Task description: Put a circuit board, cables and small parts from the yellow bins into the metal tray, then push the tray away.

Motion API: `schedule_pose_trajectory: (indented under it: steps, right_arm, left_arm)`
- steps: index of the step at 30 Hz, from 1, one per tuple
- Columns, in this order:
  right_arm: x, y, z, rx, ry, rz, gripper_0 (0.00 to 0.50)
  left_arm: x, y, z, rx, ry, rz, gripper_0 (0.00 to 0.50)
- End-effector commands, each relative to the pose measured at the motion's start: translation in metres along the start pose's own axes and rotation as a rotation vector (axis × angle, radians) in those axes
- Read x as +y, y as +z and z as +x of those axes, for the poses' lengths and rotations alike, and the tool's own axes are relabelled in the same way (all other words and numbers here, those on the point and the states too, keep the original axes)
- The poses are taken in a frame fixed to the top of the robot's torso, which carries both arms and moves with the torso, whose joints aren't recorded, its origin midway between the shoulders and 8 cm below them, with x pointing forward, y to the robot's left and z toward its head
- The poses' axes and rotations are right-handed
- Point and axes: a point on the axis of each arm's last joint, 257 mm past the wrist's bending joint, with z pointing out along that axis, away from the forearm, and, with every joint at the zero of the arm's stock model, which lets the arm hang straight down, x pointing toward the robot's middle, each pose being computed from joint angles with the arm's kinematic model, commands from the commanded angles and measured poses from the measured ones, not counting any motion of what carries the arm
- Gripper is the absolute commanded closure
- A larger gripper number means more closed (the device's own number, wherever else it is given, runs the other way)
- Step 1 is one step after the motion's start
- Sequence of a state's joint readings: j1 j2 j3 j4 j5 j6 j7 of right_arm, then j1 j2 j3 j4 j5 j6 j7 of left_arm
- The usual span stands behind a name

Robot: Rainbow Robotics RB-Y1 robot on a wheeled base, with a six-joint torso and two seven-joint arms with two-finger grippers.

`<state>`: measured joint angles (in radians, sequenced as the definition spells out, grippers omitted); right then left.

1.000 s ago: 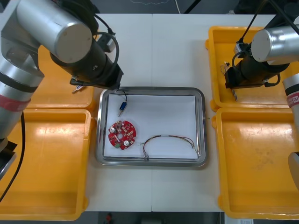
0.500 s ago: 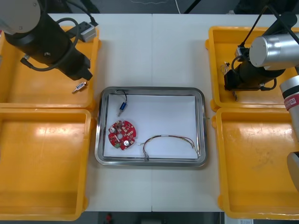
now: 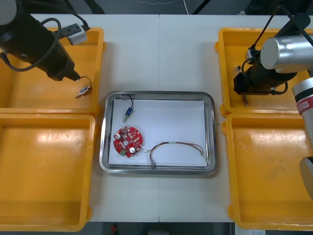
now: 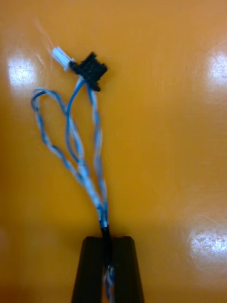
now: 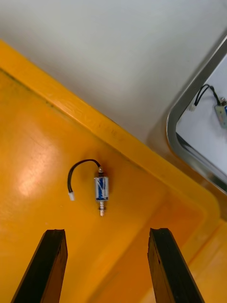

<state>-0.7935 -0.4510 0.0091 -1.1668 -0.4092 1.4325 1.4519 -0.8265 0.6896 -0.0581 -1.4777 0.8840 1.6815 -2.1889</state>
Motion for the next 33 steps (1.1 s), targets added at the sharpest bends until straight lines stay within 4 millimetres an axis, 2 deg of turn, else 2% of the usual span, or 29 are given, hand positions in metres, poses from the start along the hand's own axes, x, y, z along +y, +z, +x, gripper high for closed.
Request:
schedule_pose_trajectory:
  steps: [1, 5, 8, 14, 20, 27, 33]
  right_arm:
    - [0.017, -0.004, -0.005, 0.004, 0.028, -0.016, 0.5]
    - [0.015, -0.012, -0.011, -0.012, 0.018, 0.001, 0.5]
    - [0.012, -0.026, -0.014, -0.015, 0.011, 0.017, 0.5]
    - [-0.004, -0.072, -0.009, 0.016, 0.01, 0.065, 0.5]
    - [-0.006, -0.12, -0.001, 0.031, 0.007, 0.06, 0.5]
    - [0.018, -0.172, -0.034, -0.164, -0.096, 0.023, 0.5]
    - [0.051, -0.194, -0.036, -0.217, -0.191, -0.075, 0.5]
  left_arm:
    - [0.031, -0.015, 0.004, -0.034, 0.003, -0.05, 0.0]
    - [0.036, -0.004, 0.012, -0.048, 0.042, -0.042, 0.0]
    - [0.039, 0.006, 0.016, -0.068, 0.072, -0.059, 0.0]
    - [0.031, 0.025, 0.02, -0.099, 0.071, -0.055, 0.0]
    - [0.027, 0.047, 0.029, -0.114, 0.061, -0.068, 0.0]
    - [0.023, 0.062, 0.032, -0.117, 0.059, -0.079, 0.0]
    - [0.023, 0.077, 0.038, -0.125, 0.036, -0.075, 0.0]
